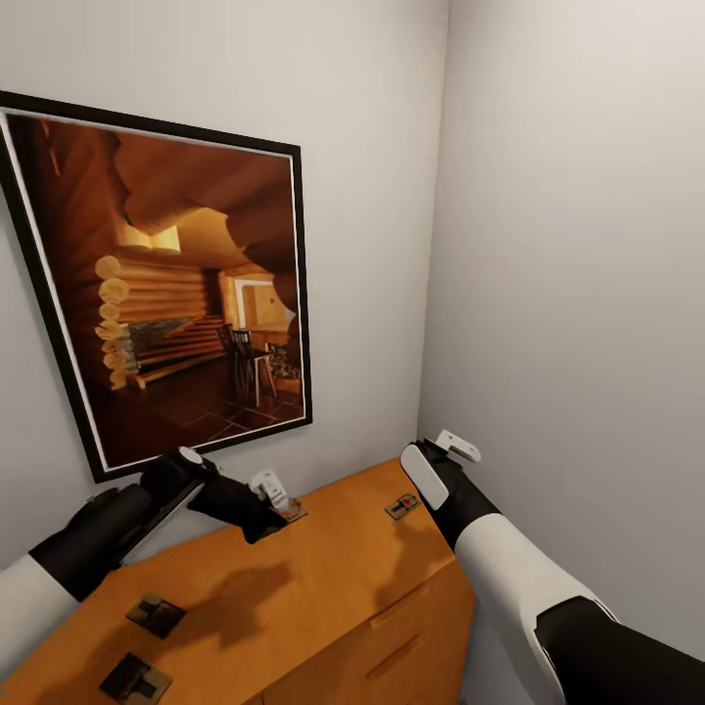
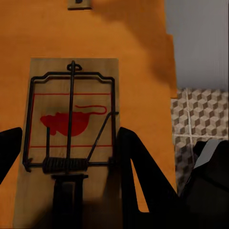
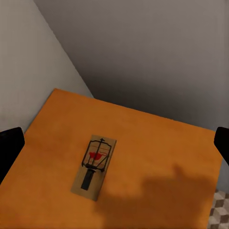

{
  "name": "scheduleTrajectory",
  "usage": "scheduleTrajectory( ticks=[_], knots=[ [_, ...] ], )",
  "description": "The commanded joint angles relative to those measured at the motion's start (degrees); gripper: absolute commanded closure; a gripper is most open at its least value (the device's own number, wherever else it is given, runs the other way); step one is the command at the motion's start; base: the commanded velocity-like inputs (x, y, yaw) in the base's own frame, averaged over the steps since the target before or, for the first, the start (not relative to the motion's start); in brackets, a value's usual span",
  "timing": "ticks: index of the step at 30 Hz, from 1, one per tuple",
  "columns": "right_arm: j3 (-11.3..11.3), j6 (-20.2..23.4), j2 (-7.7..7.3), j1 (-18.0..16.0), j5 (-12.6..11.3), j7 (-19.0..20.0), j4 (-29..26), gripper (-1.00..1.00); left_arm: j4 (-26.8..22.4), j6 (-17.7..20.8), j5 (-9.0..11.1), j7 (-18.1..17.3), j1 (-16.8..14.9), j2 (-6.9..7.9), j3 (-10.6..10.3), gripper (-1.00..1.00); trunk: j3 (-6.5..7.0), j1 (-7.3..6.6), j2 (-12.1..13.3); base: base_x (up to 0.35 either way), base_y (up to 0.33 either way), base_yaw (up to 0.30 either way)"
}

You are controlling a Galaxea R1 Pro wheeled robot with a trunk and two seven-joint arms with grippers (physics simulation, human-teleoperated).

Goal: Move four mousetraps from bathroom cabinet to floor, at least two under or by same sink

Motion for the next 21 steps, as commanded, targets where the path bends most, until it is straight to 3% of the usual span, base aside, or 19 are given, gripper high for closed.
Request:
scheduleTrajectory(
  ticks=[1,3,5,12,21],
  knots=[
    [0.1,0.5,0.0,0.0,0.0,-0.3,-0.1,-1.0,-0.7,0.2,1.5,0.0,0.0,0.73,-0.1,1.0,-0.04,0.03,0.0,0.0,0.0,0.0],
    [0.1,0.5,0.0,0.0,-0.1,-0.3,0.0,-1.0,-2.2,0.4,5.6,-0.2,0.0,2.22,0.0,1.0,-0.04,0.03,0.0,0.0,0.0,0.0],
    [0.1,0.5,0.0,0.0,-0.1,-0.3,0.0,-1.0,-2.7,0.4,7.2,-0.3,0.0,2.71,0.1,1.0,-0.04,0.03,0.0,0.0,0.0,0.0],
    [0.1,0.4,0.0,0.0,0.0,-0.3,0.2,-1.0,-3.2,1.4,8.7,-0.2,0.0,2.84,0.2,1.0,-0.04,0.03,0.0,0.001,0.0,0.0],
    [0.1,0.4,0.0,0.0,-0.1,-0.3,0.2,-1.0,-3.2,3.1,8.9,7.1,0.0,0.8,0.0,1.0,-0.04,0.03,0.0,0.189,0.0,0.0]
  ],
)
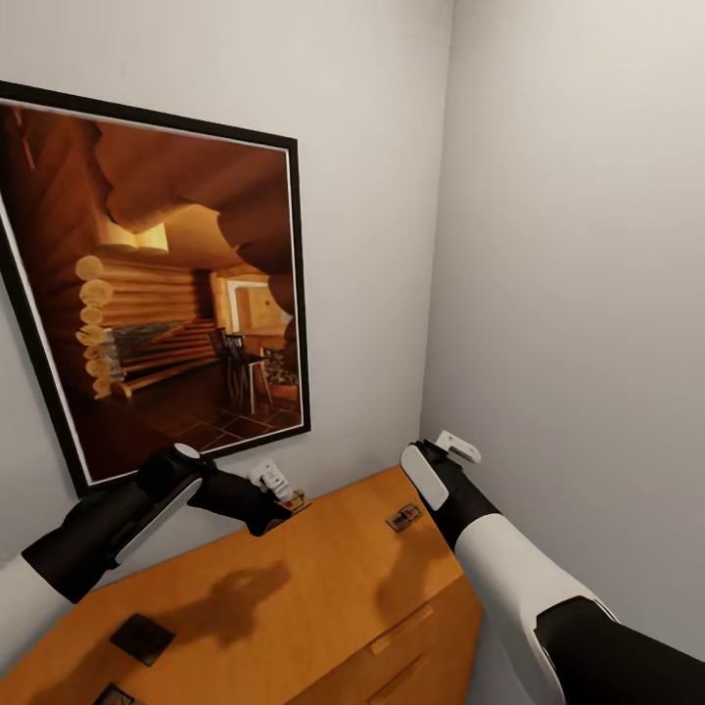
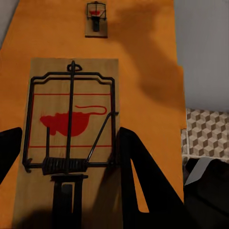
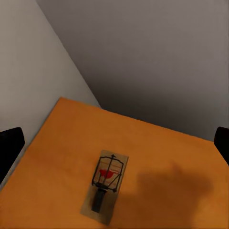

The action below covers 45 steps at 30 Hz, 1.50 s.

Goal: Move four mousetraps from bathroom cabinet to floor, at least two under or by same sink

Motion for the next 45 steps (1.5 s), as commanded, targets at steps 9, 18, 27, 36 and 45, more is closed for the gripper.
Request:
scheduleTrajectory(
  ticks=[9,18,27,36,45],
  knots=[
    [-0.1,0.5,0.0,0.0,-0.2,-0.4,-0.1,-1.0,0.1,0.2,-0.1,1.2,-0.1,-0.55,0.0,1.0,-0.03,0.03,-0.1,0.015,0.0,0.0],
    [-0.2,0.5,0.0,0.0,-6.7,-0.9,1.0,-1.0,0.4,0.2,-0.1,1.3,-0.1,-0.56,0.1,1.0,-0.03,0.03,-0.1,0.0,0.0,0.0],
    [-0.3,-0.9,0.0,0.0,-7.8,-0.7,3.7,-1.0,1.5,0.1,-0.2,1.4,-0.1,-0.28,0.1,1.0,-0.03,0.03,-0.1,0.0,0.0,0.0],
    [-0.1,-7.0,0.0,0.0,-7.9,0.7,4.9,-1.0,2.9,0.1,-0.2,1.5,-0.1,-0.27,0.1,1.0,-0.03,0.03,-0.1,0.0,0.0,0.0],
    [-0.1,-7.1,0.0,0.1,-7.8,0.7,5.0,-1.0,2.9,0.1,-0.2,1.5,-0.1,-0.7,0.0,1.0,-0.03,0.03,-0.1,0.0,0.0,0.0]
  ],
)
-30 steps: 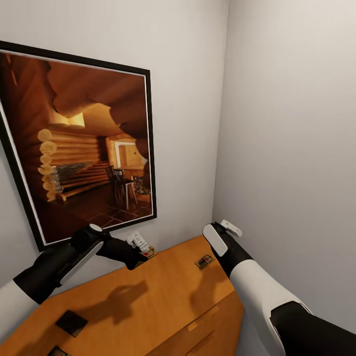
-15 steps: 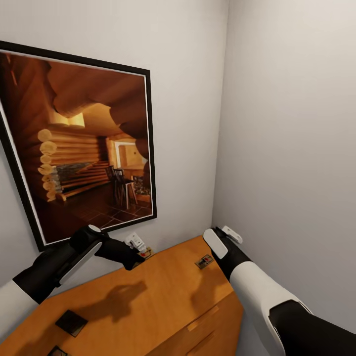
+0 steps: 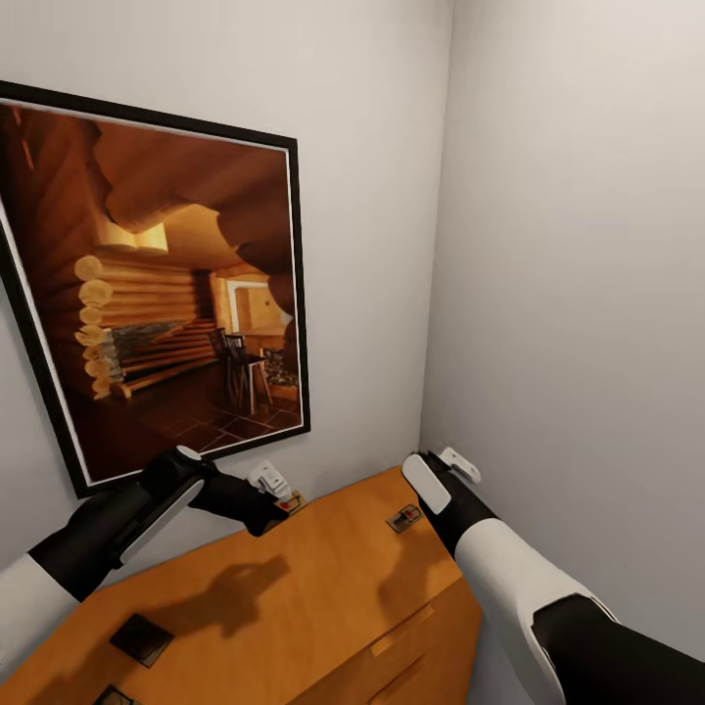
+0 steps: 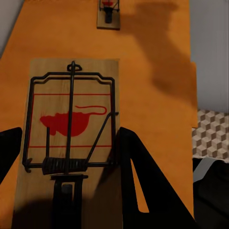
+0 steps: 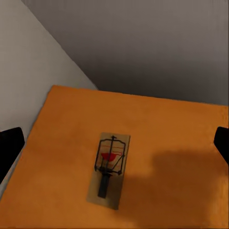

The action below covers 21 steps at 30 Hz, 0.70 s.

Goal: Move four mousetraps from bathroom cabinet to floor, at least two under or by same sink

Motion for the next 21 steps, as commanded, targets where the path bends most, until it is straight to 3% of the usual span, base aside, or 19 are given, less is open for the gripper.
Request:
scheduleTrajectory(
  ticks=[1,4,8,13,21],
  knots=[
    [0.1,0.6,0.0,0.0,0.1,-2.6,-0.1,-1.0,-0.1,0.1,0.0,0.0,0.0,-0.09,-0.1,1.0,-0.03,0.03,-0.1,0.0,0.0,0.0],
    [0.1,0.3,0.0,0.0,0.6,-8.6,-0.4,-1.0,-0.1,0.1,0.0,0.0,0.0,-0.31,0.0,1.0,-0.03,0.03,-0.1,0.0,0.0,0.0],
    [0.2,0.3,0.0,-0.2,0.8,-11.5,-1.1,-1.0,-0.1,0.1,0.0,0.0,0.0,-0.44,0.3,1.0,-0.03,0.03,-0.1,0.0,0.0,0.0],
    [0.2,0.3,0.0,-0.3,0.7,-12.4,-1.5,-1.0,-0.1,0.1,0.0,0.0,0.0,-0.62,0.3,1.0,-0.03,0.03,-0.1,0.0,0.0,0.0],
    [0.2,0.3,0.0,-0.3,0.6,-10.8,-1.0,-1.0,0.0,0.1,-0.4,1.5,0.0,-2.35,0.4,1.0,-0.03,0.03,-0.1,0.0,0.0,0.0]
  ],
)
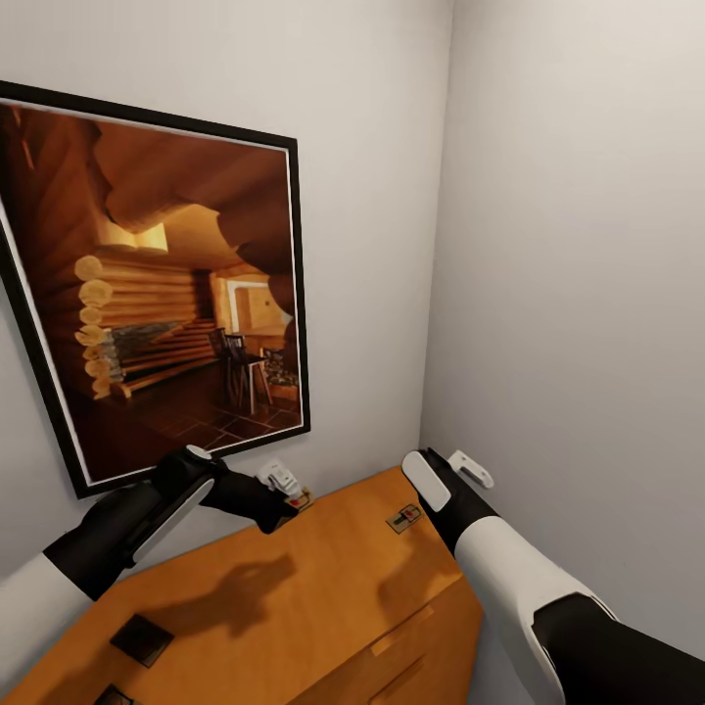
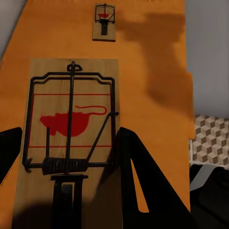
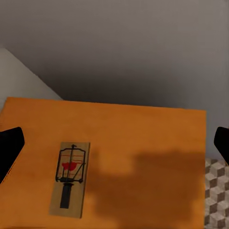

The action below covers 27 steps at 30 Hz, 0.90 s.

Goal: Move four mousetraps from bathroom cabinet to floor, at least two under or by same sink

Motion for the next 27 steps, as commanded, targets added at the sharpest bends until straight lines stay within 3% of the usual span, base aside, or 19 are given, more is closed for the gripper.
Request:
scheduleTrajectory(
  ticks=[1,11,27],
  knots=[
    [0.1,0.5,0.0,0.0,0.0,-0.1,0.0,-1.0,0.0,0.2,0.0,0.2,0.0,-0.05,-0.1,1.0,-0.03,0.03,-0.1,0.0,0.0,0.0],
    [-0.2,-0.6,0.0,0.0,-0.2,2.4,0.0,-1.0,1.8,0.1,-0.1,1.6,0.0,-0.39,0.0,1.0,-0.03,0.03,-0.1,0.0,0.0,0.0],
    [-0.3,-0.8,0.0,0.0,-0.7,2.6,0.1,-1.0,2.8,0.1,-0.1,2.2,0.0,-0.37,0.2,1.0,-0.03,0.03,-0.1,0.0,0.0,0.0]
  ],
)
